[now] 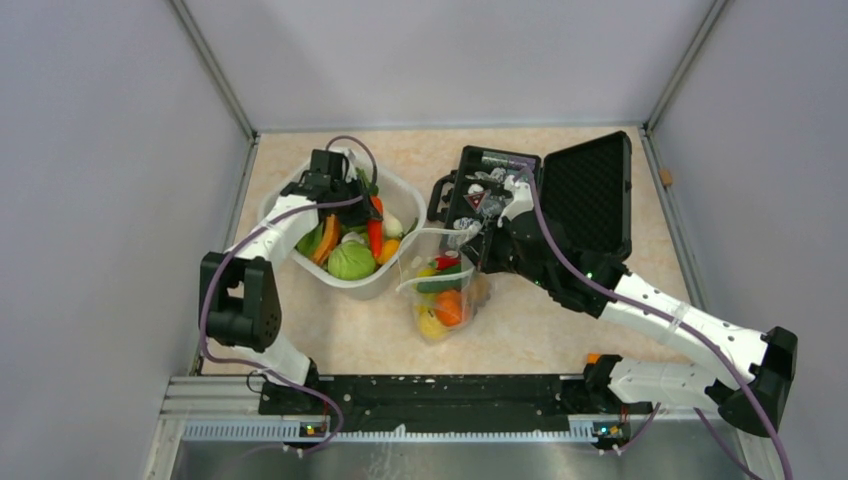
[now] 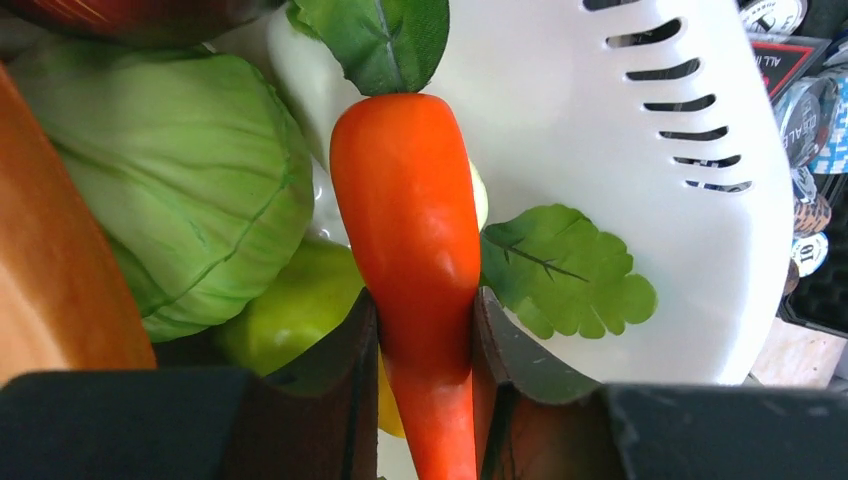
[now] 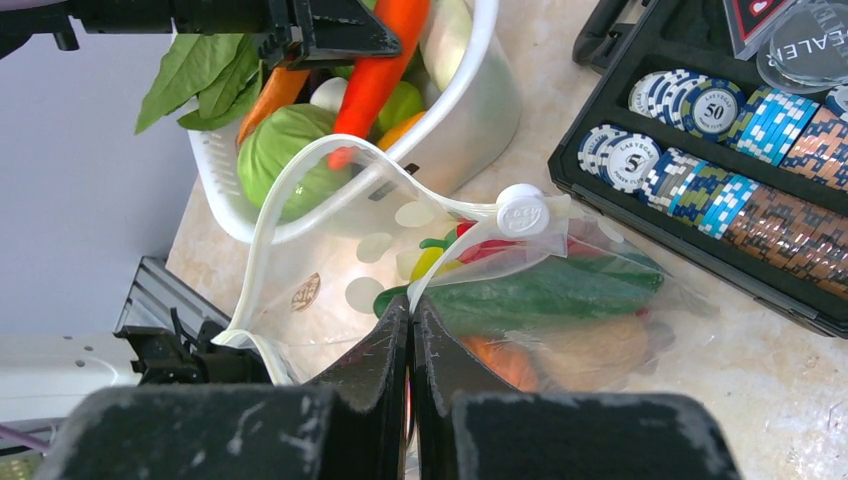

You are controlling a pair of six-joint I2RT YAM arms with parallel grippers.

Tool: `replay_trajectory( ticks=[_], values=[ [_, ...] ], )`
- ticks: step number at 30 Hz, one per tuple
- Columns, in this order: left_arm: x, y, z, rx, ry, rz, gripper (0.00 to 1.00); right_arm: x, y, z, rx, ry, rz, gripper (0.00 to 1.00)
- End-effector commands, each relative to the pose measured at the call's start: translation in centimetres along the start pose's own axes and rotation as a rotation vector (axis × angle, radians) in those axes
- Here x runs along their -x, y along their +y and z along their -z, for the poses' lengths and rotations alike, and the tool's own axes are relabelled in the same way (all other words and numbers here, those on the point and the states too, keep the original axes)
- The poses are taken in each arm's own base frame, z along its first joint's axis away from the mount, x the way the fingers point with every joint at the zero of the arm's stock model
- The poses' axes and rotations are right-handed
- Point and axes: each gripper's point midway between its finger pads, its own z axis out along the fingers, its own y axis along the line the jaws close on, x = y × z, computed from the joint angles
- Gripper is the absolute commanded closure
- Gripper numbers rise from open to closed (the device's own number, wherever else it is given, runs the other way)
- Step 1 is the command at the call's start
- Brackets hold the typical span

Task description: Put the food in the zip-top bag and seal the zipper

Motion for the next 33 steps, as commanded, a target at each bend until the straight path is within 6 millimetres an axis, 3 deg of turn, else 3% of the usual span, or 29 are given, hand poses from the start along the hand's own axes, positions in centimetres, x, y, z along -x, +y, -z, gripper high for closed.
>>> replay_trajectory(
  ticks=[1,5,10,17,25,29,33],
  values=[
    [3.7,-1.9,3.4,-0.042,-0.177,-0.059,0.76,2.5,1.0,0.9,0.043,-0.092,-0.015,1.0],
    [6.1,-4.4,8.3,-0.136,-0.385,-0.129,0.77,2.3,1.0,0.7,0.045,-0.089,-0.019,1.0],
    [6.8,-7.8,13.9,-0.332,-0.642,-0.244,0.83,2.0,1.1,0.4,0.052,-0.084,-0.026,1.0],
    [3.3,-11.2,18.1,-0.605,-0.763,-0.409,0.8,1.9,1.3,0.3,0.061,-0.082,-0.032,1.0],
    [-1.3,-17.6,24.9,-0.997,-0.889,-0.563,0.8,2.1,1.8,0.2,0.081,-0.085,-0.043,1.0],
    [-4.1,-20.3,25.1,-1.109,-0.79,-0.611,0.8,2.1,1.8,0.2,0.083,-0.086,-0.044,1.0],
    [-6.0,-20.5,23.6,-1.137,-0.723,-0.611,0.8,2.5,2.0,0.4,0.086,-0.096,-0.047,1.0]
  ],
)
